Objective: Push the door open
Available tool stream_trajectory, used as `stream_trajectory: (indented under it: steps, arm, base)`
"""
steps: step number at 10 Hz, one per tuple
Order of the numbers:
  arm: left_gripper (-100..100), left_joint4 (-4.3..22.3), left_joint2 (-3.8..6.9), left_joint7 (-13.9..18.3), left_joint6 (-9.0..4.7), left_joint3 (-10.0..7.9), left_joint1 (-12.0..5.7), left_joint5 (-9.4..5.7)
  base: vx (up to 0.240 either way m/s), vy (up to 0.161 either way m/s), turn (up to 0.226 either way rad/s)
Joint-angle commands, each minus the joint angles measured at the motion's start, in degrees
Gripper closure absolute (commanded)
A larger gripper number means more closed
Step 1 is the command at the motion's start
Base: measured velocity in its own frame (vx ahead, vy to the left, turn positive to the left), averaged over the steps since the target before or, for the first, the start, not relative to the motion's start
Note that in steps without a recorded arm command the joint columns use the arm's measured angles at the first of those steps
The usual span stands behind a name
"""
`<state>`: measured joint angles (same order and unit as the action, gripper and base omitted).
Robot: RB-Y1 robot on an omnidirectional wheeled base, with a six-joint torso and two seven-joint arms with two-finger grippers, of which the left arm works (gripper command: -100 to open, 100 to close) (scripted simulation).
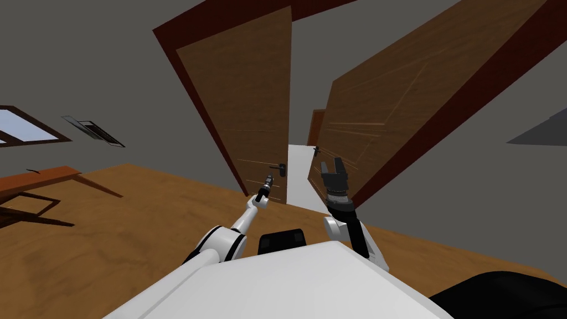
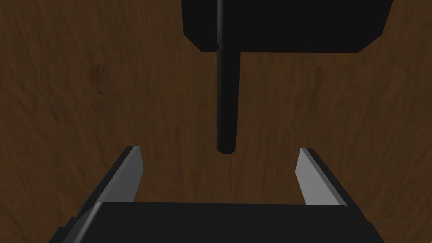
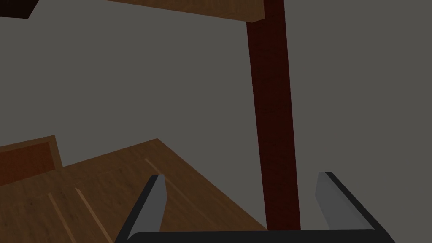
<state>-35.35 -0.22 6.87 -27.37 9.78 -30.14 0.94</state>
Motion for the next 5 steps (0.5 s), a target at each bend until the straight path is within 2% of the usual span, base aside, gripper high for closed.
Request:
stream_trajectory:
  steps: [1,3,5]
  arm:
    - [-100,0.8,1.13,0.0,-0.33,-0.21,-0.4,-0.09]
    - [-100,0.9,1.84,-0.1,-0.39,-0.44,-0.41,-0.16]
    - [-100,1.0,1.58,-0.3,-0.45,-0.68,-0.42,-0.24]
  base:
    - [0.162,-0.037,-0.018]
    - [0.183,-0.092,-0.02]
    - [0.199,-0.064,-0.025]
